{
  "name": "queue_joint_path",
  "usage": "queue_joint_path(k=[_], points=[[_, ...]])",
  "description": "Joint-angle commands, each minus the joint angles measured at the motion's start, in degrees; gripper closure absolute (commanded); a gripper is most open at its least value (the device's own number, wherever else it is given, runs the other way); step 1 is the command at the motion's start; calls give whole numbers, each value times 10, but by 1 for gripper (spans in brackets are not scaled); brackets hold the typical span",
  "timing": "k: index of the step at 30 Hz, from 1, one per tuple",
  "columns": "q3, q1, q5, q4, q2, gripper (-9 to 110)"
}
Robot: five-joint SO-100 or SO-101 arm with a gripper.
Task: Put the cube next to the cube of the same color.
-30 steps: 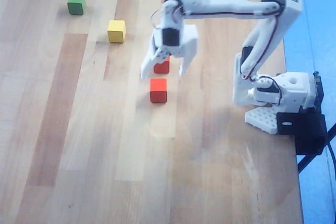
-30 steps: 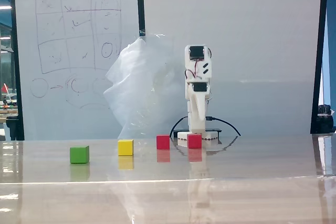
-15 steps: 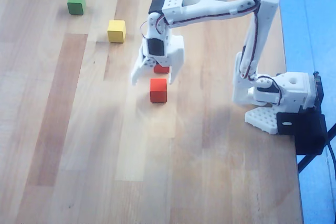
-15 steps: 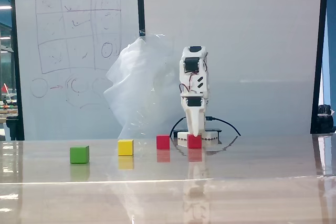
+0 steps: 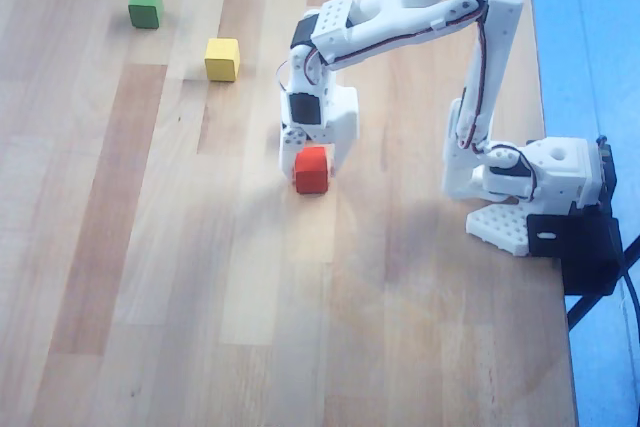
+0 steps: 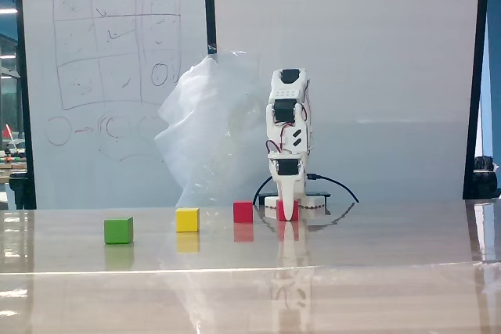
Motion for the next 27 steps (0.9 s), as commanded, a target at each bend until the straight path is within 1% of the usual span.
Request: queue_joint_path(k=[1, 4, 7, 12, 16, 21, 27], points=[[0, 5, 3, -4, 13, 96], [-13, 5, -3, 3, 21, 103], [-44, 4, -6, 41, 61, 101], [-141, -7, -10, 168, 171, 102], [-202, 1, -66, 232, 197, 102], [-265, 83, -137, 254, 192, 102], [-343, 194, -211, 252, 105, 102]])
